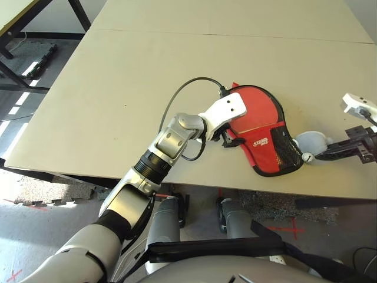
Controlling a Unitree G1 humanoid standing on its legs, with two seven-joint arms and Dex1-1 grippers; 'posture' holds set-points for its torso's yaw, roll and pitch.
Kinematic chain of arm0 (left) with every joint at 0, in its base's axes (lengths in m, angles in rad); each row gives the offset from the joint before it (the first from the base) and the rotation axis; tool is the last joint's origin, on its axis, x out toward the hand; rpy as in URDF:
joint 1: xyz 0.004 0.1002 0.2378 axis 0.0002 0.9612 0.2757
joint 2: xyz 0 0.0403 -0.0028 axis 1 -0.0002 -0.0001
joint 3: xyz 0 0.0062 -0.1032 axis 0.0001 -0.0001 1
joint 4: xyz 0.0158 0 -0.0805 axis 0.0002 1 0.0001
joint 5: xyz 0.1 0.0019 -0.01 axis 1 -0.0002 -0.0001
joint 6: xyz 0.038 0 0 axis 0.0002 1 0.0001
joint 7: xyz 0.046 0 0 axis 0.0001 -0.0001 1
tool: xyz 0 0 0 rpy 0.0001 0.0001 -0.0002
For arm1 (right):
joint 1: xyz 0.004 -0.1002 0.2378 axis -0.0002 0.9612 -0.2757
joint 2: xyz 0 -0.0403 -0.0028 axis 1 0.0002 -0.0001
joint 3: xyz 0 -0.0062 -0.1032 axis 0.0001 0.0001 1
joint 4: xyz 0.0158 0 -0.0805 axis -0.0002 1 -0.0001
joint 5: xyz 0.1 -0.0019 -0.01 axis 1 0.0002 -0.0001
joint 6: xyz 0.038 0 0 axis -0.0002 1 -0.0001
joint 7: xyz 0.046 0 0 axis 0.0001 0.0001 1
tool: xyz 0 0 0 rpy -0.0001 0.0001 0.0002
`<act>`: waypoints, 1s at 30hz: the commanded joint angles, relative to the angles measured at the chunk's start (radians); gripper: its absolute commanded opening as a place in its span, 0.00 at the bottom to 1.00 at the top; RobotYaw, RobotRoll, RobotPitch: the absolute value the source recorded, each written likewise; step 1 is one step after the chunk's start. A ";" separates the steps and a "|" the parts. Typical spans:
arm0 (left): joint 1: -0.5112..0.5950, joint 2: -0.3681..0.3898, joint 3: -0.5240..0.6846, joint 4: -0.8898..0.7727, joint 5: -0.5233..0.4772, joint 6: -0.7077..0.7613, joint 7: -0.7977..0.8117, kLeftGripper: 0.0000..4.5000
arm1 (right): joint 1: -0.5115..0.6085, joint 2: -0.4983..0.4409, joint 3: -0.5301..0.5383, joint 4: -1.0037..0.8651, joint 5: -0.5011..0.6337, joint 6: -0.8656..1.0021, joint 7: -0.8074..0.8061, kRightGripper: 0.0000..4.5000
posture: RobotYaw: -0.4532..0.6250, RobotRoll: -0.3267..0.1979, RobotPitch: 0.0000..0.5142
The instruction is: Store the ping-pong paddle in its case and zip it.
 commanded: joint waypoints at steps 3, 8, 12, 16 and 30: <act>0.036 0.003 -0.039 0.092 0.033 0.036 0.008 1.00 | 0.079 -0.041 0.054 -0.117 0.034 0.018 0.026 0.00 | 0.25 0.62 0.44; 0.038 -0.001 -0.040 0.096 0.034 0.033 0.012 1.00 | 0.114 -0.074 0.065 -0.172 0.040 0.007 0.026 0.00 | 0.25 0.62 0.44; 0.037 -0.004 -0.039 0.101 0.035 0.031 0.014 1.00 | 0.134 -0.096 0.078 -0.202 0.038 -0.008 0.026 0.00 | 0.25 0.62 0.44; 0.038 -0.007 -0.039 0.102 0.036 0.029 0.017 1.00 | 0.147 -0.107 0.092 -0.208 0.035 -0.032 0.026 0.00 | 0.25 0.62 0.45; 0.039 -0.005 -0.035 0.097 0.032 0.022 0.015 1.00 | 0.063 -0.064 0.013 -0.062 -0.050 -0.047 0.026 0.39 | 0.25 0.62 0.44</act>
